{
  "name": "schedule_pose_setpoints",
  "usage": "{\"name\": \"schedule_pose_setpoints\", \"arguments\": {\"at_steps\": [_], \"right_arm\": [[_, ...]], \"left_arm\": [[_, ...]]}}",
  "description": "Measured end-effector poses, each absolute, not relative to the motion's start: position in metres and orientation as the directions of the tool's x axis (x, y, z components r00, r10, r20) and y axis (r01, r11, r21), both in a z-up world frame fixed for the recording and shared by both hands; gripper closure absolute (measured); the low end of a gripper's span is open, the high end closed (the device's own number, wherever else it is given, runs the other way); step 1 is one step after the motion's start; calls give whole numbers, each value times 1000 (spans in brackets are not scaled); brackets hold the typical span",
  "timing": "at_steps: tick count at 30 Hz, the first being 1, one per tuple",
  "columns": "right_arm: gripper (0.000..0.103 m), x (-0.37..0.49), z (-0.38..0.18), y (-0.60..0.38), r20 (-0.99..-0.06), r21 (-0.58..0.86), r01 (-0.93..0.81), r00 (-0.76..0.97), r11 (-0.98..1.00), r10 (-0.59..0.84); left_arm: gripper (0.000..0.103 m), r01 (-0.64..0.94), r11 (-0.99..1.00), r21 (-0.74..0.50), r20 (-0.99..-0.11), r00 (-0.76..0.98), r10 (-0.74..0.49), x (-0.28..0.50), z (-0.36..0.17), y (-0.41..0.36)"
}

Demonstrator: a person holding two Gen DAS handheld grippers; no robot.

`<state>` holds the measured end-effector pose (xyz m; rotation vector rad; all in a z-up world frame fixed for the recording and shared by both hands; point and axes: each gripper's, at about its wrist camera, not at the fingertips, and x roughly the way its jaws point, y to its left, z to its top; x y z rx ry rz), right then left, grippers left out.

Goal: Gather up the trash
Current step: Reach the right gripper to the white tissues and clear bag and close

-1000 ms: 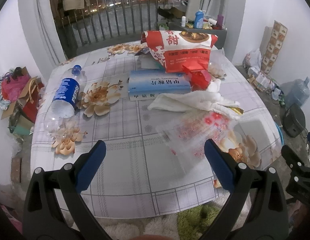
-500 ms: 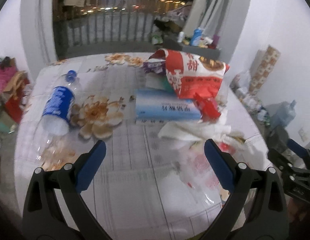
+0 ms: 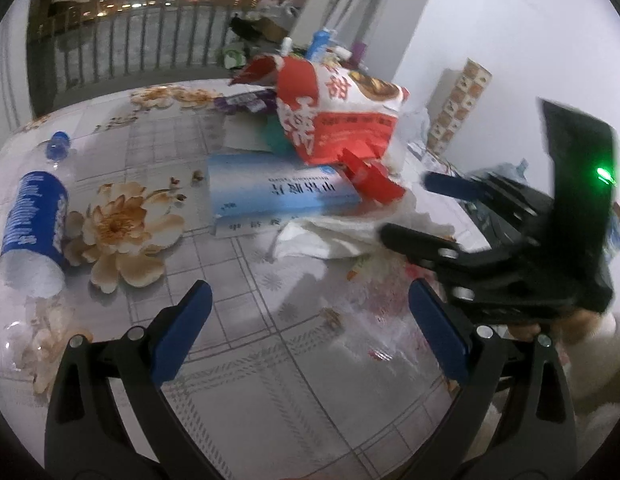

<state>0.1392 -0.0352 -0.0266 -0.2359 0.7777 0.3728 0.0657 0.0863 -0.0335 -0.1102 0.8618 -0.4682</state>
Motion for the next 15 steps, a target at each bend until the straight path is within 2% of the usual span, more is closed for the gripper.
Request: {"name": "schedule_pose_setpoints", "arguments": {"at_steps": [3,5,6,8,10,15], "right_arm": [[40,153,-41,-33,-769,-69,-441,595,895,234],[59,156,-46,-35,-787,-56,-436,573,898,229],[64,156,-47,-38,-791,-33,-439,561,898,245],[83,154,-46,-45,-787,8,-434,553,901,274],[93,150,-41,-54,-775,47,-424,556,904,301],[96,140,-27,-73,-733,107,-393,590,913,340]], "left_arm": [[9,360,890,-279,-716,540,-443,68,-37,83],[9,375,879,-294,-716,523,-462,68,-41,81],[9,376,878,-295,-719,518,-463,67,-41,81],[9,382,875,-297,-720,512,-468,67,-41,81],[11,387,873,-296,-723,507,-470,68,-41,80],[31,391,868,-305,-741,475,-475,75,-48,75]]}}
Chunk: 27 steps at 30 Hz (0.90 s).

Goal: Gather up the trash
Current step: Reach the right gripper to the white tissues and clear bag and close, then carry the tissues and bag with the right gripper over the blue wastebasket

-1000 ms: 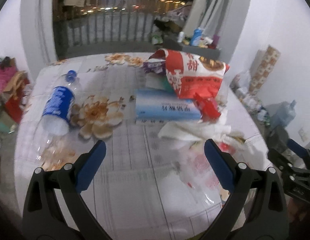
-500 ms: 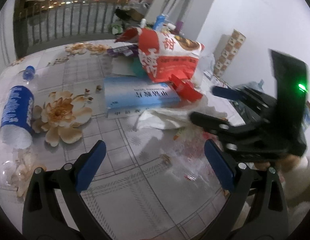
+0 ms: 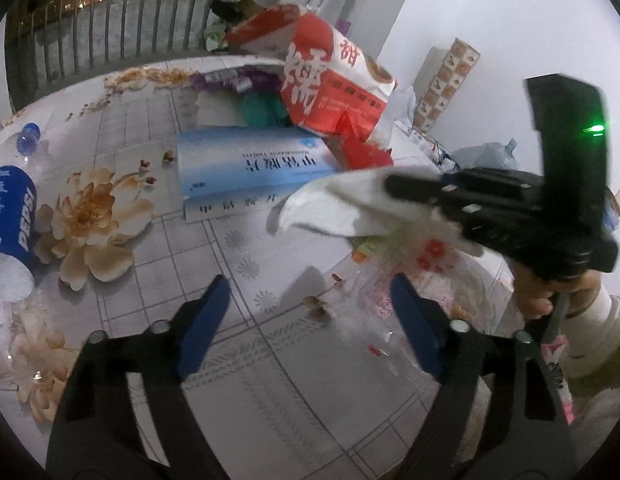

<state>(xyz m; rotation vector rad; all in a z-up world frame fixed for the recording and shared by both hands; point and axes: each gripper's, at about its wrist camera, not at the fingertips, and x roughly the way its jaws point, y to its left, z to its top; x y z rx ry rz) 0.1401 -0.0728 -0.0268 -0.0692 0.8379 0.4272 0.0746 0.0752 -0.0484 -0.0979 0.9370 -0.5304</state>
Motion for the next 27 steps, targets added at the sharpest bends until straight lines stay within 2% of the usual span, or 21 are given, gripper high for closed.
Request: {"name": "schedule_pose_setpoints", "arguments": {"at_steps": [5,12,14,19,23,27], "right_arm": [[96,124,-6,-93,-676,179,-337,640,924,364],[96,81,18,-137,-589,320,-183,730,930,346],[96,70,14,-147,-599,327,-114,743,938,299],[96,60,-20,-157,-681,356,-5,684,934,263],[96,59,-45,-142,-746,314,-8,616,949,252],[96,67,-63,-137,-761,340,-10,584,940,282]], "left_arm": [[48,406,857,-316,-755,440,-487,83,-54,67],[54,420,851,-315,-762,424,-490,95,-54,61],[58,415,853,-316,-771,411,-486,98,-56,59],[59,413,843,-344,-784,367,-500,98,-57,59],[59,410,826,-387,-791,312,-526,94,-58,64],[59,396,814,-425,-806,243,-540,92,-69,62]]}}
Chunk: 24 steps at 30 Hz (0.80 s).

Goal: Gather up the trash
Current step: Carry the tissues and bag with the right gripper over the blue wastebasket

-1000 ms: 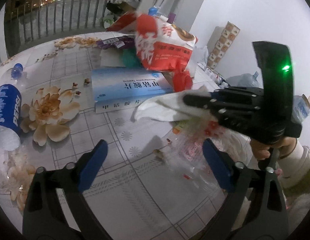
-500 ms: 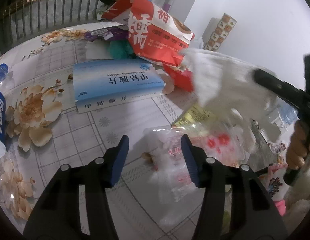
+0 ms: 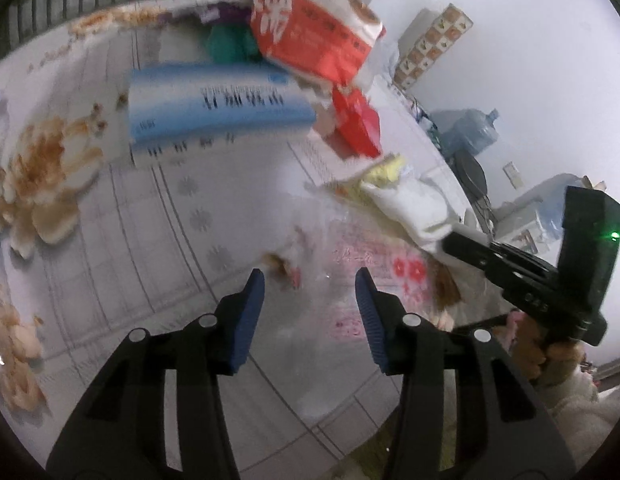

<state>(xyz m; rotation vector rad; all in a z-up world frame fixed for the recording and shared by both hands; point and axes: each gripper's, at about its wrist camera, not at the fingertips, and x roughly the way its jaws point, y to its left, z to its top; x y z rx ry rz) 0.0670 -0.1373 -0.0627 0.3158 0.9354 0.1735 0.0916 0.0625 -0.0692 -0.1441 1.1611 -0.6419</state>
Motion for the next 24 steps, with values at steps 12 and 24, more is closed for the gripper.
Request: {"name": "schedule_pose_setpoints", "arguments": {"at_steps": [12,24], "right_arm": [[96,70,-80,-140,-747,392,7,587,920,314],[96,61,-56,-150,-669,465,4,657,885,348]], "left_arm": [[71,306,647,-699,-641,133,-756,98,-83,65],[95,426,661,-617,-651,195,-734,90,-48,59]]}}
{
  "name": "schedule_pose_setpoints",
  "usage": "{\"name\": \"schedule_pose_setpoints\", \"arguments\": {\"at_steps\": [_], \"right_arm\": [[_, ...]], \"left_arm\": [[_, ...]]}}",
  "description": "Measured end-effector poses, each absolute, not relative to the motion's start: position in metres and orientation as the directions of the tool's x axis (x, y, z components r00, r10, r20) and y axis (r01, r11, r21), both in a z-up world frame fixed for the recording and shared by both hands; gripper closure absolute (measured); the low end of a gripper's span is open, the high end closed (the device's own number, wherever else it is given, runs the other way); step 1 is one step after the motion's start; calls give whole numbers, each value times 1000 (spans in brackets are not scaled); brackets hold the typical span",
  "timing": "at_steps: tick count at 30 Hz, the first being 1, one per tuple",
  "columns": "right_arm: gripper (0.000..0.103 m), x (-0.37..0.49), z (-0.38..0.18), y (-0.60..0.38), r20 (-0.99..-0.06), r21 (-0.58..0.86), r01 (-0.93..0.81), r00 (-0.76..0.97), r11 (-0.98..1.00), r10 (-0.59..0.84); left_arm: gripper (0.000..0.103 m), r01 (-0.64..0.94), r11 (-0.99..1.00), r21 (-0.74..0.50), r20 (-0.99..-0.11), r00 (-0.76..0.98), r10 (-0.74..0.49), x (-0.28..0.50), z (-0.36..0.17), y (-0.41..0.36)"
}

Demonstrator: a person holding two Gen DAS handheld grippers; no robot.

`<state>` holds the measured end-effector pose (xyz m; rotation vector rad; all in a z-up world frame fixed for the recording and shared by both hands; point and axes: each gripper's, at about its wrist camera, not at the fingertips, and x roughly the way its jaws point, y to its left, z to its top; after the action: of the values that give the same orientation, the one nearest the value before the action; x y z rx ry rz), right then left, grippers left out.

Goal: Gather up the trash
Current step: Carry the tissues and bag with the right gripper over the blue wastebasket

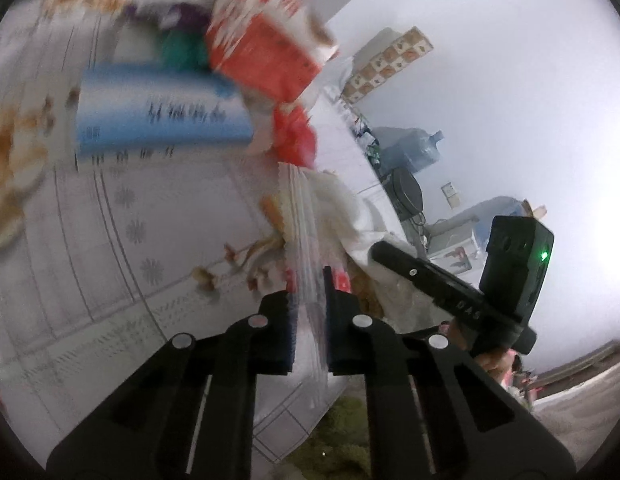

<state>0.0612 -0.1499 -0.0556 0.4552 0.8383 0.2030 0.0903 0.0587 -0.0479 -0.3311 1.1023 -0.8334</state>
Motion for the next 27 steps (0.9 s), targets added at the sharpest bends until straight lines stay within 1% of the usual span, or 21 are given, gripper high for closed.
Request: {"name": "schedule_pose_setpoints", "arguments": {"at_steps": [1,2,11,15,18,22,27], "right_arm": [[96,60,-50,-152,-655,470,-1,670,883,349],[96,58,-43,-154,-636,476,-7,687,879,350],[96,44,12,-186,-461,538,-61,814,841,354],[96,32,33,-206,-377,566,-71,863,821,335],[96,21,44,-226,-324,581,-59,898,811,298],[96,5,51,-253,-290,586,-16,929,810,228],[96,-15,50,-286,-284,591,63,949,804,135]], "left_arm": [[97,448,663,-600,-647,215,-731,88,-39,59],[101,461,660,-593,-642,225,-733,87,-33,60],[102,578,616,-535,-572,290,-768,75,33,50],[102,637,588,-499,-543,299,-785,74,58,34],[102,661,578,-478,-538,299,-788,78,65,17],[102,691,571,-443,-550,293,-782,85,69,-10],[102,723,558,-407,-594,255,-763,93,64,-52]]}}
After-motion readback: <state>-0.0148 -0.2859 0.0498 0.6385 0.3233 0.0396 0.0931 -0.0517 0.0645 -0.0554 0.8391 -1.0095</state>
